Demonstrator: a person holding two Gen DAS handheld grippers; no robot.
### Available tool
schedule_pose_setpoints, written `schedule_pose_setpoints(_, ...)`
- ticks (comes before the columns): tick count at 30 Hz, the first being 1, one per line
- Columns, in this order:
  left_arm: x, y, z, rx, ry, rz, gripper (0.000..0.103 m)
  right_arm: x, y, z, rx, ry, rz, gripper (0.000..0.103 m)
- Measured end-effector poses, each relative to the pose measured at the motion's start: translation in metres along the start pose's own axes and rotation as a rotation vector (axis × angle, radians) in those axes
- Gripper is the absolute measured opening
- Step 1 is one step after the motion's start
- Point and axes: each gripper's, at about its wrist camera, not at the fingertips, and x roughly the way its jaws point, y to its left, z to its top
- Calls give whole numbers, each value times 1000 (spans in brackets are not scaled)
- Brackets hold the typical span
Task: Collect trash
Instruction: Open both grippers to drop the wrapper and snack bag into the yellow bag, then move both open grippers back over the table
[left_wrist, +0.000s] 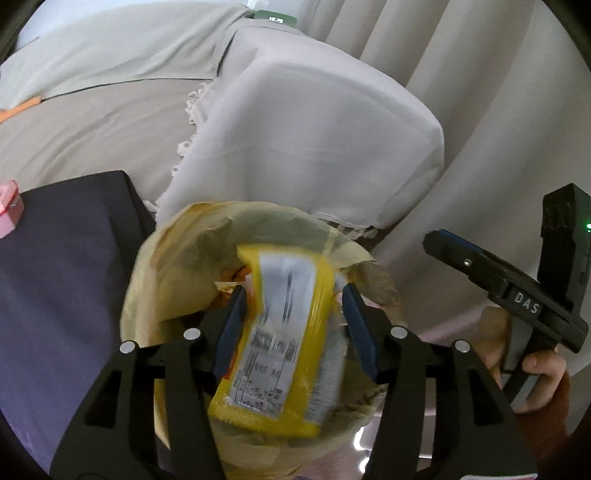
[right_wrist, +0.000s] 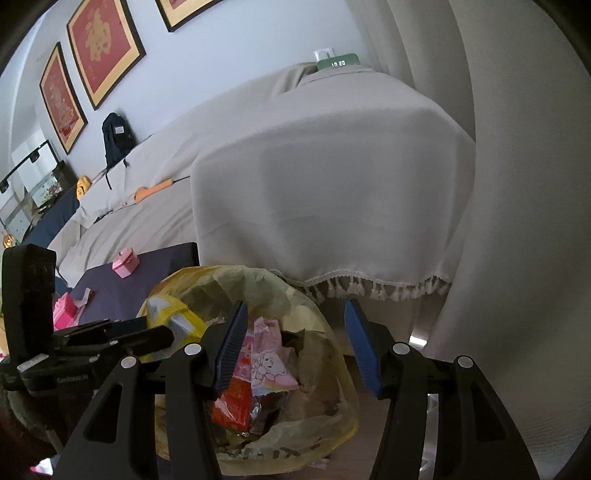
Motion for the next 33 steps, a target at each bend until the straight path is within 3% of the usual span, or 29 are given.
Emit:
schedule_pose_setpoints(8,-28,27,-3,-52,-73,27,55,3,9,-1,-9,-2,8,52)
schedule_pose_setpoints(18,-114,109,-36,-126,-289,365,55,1,55,2,-72,-21,80,52)
schedule_pose_setpoints(23,-145,173,-58,-188,-282,543,55,9,92,4,-136,-11,75,52)
schedule_pose_setpoints(27,-171,222,-81,-268,-281,644,55,28,129,-1,-187,31,110,52)
schedule_pose_setpoints(33,-197,268,-108,-334,-269,694,55,65,200,-14,-301,108,173,52)
